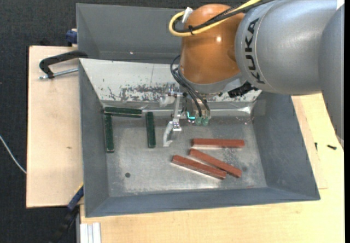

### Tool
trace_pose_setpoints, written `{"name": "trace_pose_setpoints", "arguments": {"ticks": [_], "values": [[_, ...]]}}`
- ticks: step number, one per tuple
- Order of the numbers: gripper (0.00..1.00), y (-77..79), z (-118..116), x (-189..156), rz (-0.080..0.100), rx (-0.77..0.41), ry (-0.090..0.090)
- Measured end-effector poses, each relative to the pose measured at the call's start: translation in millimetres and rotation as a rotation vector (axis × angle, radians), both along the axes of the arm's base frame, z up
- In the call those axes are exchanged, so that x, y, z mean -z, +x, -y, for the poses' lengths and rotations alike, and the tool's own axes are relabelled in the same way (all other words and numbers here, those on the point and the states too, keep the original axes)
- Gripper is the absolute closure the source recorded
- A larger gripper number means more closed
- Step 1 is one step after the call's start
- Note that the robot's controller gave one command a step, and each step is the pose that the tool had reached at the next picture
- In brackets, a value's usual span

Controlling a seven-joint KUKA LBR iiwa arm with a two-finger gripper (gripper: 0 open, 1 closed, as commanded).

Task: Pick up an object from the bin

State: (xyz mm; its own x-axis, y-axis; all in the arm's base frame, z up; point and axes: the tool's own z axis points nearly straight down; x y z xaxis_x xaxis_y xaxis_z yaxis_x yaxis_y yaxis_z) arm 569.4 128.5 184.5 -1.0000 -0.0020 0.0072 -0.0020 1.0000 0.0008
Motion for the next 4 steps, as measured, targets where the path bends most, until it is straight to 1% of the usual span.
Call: {"name": "trace_pose_setpoints", "arguments": {"ticks": [1, 2, 3, 4], "values": [[0.00, 1.8, 0.5, -4.8, 0.009, 0.001, 0.001], [0.00, 15.3, 37.2, 44.9, 0.016, -0.053, 0.002], [0.00, 16.5, 49.0, 61.2, 0.014, -0.066, 0.001], [0.00, -1.2, 32.0, 75.3, 0.001, -0.151, 0.000]]}}
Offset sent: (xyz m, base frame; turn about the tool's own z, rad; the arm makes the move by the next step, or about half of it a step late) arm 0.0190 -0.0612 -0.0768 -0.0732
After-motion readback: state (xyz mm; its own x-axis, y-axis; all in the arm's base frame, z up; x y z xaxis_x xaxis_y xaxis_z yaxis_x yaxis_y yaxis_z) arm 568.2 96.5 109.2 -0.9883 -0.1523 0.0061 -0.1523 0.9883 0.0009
